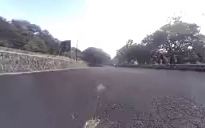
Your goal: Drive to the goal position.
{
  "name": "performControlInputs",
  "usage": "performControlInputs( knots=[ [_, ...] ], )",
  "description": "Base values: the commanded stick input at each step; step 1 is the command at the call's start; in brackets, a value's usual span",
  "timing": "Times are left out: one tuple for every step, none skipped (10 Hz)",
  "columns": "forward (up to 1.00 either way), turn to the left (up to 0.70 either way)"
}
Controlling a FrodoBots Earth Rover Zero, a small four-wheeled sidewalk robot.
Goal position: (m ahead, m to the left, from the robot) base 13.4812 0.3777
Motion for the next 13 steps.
performControlInputs(
  knots=[
    [0.70,0.00],
    [0.70,0.00],
    [0.70,0.00],
    [0.70,0.00],
    [0.70,0.00],
    [0.70,0.00],
    [0.70,0.00],
    [0.70,0.00],
    [0.70,0.00],
    [0.70,0.00],
    [0.70,0.00],
    [0.70,0.00],
    [0.70,0.00]
  ],
)
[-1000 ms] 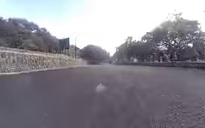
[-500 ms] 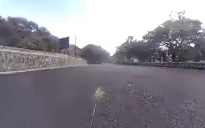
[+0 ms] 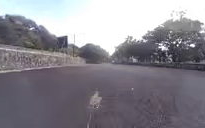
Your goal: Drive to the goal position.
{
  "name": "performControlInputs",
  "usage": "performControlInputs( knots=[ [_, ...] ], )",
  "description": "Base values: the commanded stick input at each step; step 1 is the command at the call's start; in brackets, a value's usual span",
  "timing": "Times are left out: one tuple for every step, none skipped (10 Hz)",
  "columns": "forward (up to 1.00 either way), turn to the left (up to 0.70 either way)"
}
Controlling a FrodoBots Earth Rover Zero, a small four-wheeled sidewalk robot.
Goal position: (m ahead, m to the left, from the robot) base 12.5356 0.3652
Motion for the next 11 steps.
performControlInputs(
  knots=[
    [0.70,0.00],
    [0.70,0.00],
    [0.70,0.00],
    [0.70,0.00],
    [0.70,0.00],
    [0.70,0.00],
    [0.70,0.00],
    [0.70,0.00],
    [0.70,0.00],
    [0.70,0.00],
    [0.70,0.00]
  ],
)
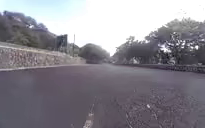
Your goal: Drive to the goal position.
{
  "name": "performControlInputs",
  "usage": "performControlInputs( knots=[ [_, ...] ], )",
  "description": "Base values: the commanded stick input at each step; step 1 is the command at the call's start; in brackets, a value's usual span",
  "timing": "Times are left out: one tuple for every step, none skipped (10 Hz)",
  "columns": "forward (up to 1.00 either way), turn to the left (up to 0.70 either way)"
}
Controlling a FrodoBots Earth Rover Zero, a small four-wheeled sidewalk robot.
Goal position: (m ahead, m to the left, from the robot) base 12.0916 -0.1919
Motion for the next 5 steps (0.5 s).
performControlInputs(
  knots=[
    [0.70,0.00],
    [0.70,0.00],
    [0.70,0.00],
    [0.70,0.00],
    [0.70,0.00]
  ],
)
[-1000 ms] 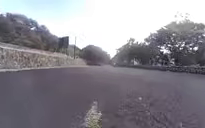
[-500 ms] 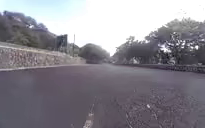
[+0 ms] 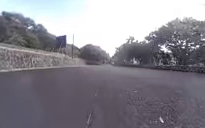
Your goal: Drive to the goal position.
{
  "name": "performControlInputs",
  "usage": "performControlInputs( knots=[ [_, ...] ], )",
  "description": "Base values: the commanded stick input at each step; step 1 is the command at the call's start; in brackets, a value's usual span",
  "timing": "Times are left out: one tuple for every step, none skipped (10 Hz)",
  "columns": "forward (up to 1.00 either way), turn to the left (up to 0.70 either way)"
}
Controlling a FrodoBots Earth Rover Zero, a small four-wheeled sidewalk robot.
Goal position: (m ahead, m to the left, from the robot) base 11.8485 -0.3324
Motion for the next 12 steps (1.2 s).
performControlInputs(
  knots=[
    [0.70,0.00],
    [0.70,0.00],
    [0.70,0.00],
    [0.70,0.00],
    [0.70,0.00],
    [0.70,0.00],
    [0.70,0.00],
    [0.70,0.00],
    [0.70,0.00],
    [0.70,0.00],
    [0.70,0.00],
    [0.70,0.00]
  ],
)
